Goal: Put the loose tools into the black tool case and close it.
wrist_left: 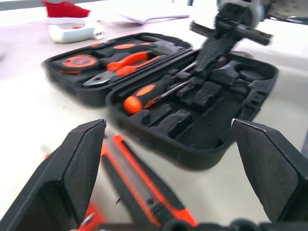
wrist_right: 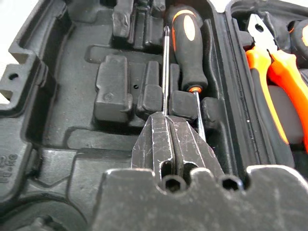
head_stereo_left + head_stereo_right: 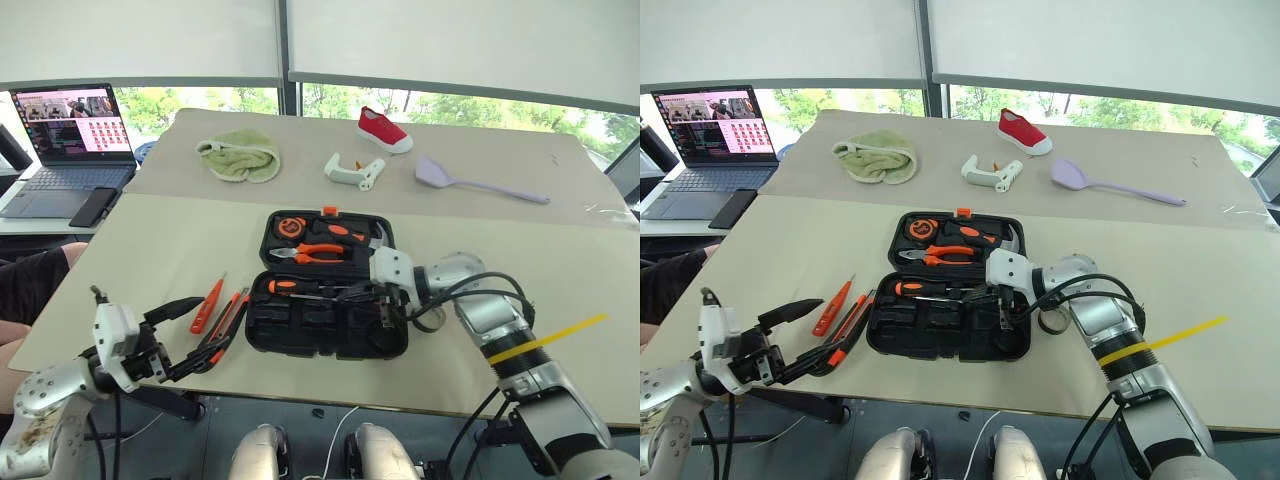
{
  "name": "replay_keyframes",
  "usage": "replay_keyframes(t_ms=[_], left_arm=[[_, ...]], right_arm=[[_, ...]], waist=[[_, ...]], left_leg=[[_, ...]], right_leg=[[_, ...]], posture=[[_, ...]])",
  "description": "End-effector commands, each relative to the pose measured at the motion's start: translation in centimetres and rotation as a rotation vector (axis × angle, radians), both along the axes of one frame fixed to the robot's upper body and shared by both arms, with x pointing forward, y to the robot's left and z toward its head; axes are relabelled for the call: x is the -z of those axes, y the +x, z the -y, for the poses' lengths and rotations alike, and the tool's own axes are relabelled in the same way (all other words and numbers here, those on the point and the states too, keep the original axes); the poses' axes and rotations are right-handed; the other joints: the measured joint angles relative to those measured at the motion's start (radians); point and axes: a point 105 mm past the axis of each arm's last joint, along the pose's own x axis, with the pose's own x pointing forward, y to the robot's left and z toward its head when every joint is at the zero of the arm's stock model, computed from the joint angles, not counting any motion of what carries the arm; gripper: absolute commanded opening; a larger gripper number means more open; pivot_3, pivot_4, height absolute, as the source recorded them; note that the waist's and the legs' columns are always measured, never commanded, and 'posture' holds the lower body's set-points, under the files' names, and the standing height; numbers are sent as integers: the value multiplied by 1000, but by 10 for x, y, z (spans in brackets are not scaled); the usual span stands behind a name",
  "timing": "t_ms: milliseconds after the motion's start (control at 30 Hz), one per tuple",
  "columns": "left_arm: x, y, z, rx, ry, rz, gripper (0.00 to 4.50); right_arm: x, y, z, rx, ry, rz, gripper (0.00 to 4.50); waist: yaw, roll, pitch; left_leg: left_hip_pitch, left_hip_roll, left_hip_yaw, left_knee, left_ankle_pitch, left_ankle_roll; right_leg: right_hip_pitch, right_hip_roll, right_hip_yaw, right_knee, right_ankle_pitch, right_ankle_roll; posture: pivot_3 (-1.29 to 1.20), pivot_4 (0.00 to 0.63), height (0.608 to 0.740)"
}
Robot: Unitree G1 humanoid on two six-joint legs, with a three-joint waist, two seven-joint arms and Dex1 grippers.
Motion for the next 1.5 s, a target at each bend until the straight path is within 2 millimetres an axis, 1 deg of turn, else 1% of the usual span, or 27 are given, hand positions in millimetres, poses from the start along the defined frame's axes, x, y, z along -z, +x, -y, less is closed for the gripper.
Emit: replay_keyframes(t_ms=[33,100,133,200,233,267,333,400,467,500,600,667,733,767,833,933,1067,1133,1300,1433,1467,1500], left_arm=[[-6,-20,-48,-196,-27,-55,4500],[-1,-34,-70,-287,-20,-93,4500],[5,-41,-84,-357,-11,-126,4500],[13,-51,-105,-473,14,-175,4500],[16,-55,-114,-535,25,-202,4500],[17,-58,-119,-563,22,-226,4500],[24,-58,-132,-671,95,-286,4500],[26,-56,-137,-713,127,-324,4500],[22,-48,-120,-621,89,-344,4500],[17,-41,-111,-580,58,-346,4500],[-1,-14,-84,-468,26,-342,4500],[-6,2,-64,-378,90,-372,4500],[-10,17,-53,-371,106,-399,4500],[-12,26,-49,-381,106,-401,4500],[-12,42,-40,-387,113,-419,4500],[-4,56,-25,-370,169,-461,4500],[5,70,-11,-361,188,-487,4500],[5,74,-3,-336,184,-478,4500],[16,74,10,-303,199,-528,4500],[30,73,10,-329,250,-546,4500],[31,73,10,-337,255,-541,3962],[33,73,11,-341,252,-548,3792]], right_arm=[[-40,-11,46,62,175,77,1433],[-39,-20,65,103,186,86,2106],[-39,-27,77,116,210,96,2437],[-36,-40,95,131,236,130,3133],[-33,-45,105,156,256,142,3537],[-31,-50,112,174,269,156,3865],[-23,-58,123,211,261,146,4484],[-20,-64,126,214,275,111,4484],[-17,-67,128,236,304,108,4484],[-18,-68,126,230,317,105,4484],[-33,-69,106,174,366,125,4484],[-45,-69,93,138,391,143,4484],[-52,-68,85,119,404,153,4484],[-54,-67,82,116,408,156,4484],[-57,-66,76,104,412,162,4484],[-59,-67,71,95,412,162,4484],[-60,-69,68,99,414,163,4484],[-60,-70,68,104,414,163,4484],[-57,-72,70,122,410,161,4484],[-56,-73,71,123,408,158,4484],[-56,-74,71,123,408,157,4500],[-56,-74,71,123,408,157,4500]], waist=[[1,0,0],[4,0,0],[6,0,0],[13,-1,0],[17,-1,1],[20,-1,1],[22,-1,1],[22,-1,1],[22,-1,1],[22,-1,1],[25,0,2],[28,0,2],[26,1,2],[25,1,2],[24,1,2],[22,1,2],[24,0,3],[26,0,3],[25,-1,3],[28,-1,3],[30,-1,3],[32,-1,3]], left_leg=[[-1,0,0,0,0,1],[-1,0,-1,0,0,3],[0,-1,0,0,-1,4],[0,0,-1,0,-2,3],[0,0,-2,0,-3,3],[0,0,-2,0,-3,2],[0,0,-3,0,-3,1],[1,0,-4,0,-4,1],[1,0,-5,0,-4,1],[1,0,-5,0,-4,0],[1,0,-6,0,-4,0],[0,0,-7,0,-4,0],[0,0,-7,0,-4,-1],[0,-1,-7,0,-4,-1],[-1,-1,-7,-1,-4,-1],[-2,-1,-6,-1,-3,-1],[-2,-2,-6,-1,-2,-2],[-1,-2,-6,-1,-1,-2],[-1,-2,-5,-1,-1,-2],[0,-3,-5,-1,2,0],[0,-3,-5,-1,2,0],[0,-3,-5,-1,2,-1]], right_leg=[[0,0,0,0,0,0],[1,-1,0,-2,0,1],[2,-1,0,-4,-1,1],[2,-1,-1,-6,-1,1],[2,-1,-1,-7,-1,1],[2,-1,-1,-7,-1,1],[1,-1,0,-8,-1,2],[1,-2,0,-9,-2,3],[1,-3,0,-9,-5,-2],[1,-4,0,-9,-4,-4],[1,-5,0,-9,-4,-4],[1,-5,0,-8,-4,-5],[1,-5,0,-7,-3,-4],[1,-5,0,-8,-1,0],[3,-5,0,-8,0,2],[3,-2,0,-7,0,2],[3,1,0,-6,0,2],[3,2,0,-5,0,2],[3,2,0,-5,0,2],[4,1,0,-4,0,2],[4,1,0,-4,0,2],[5,1,0,-4,0,2]], posture=[[0,150,736],[0,150,736],[0,150,736],[0,150,736],[0,150,736],[0,150,736],[0,150,736],[0,150,736],[0,150,736],[0,150,736],[0,150,736],[0,150,736],[0,150,736],[0,150,736],[0,150,736],[0,150,736],[0,150,736],[0,150,736],[0,150,736],[0,150,736],[0,150,736],[0,150,736]])
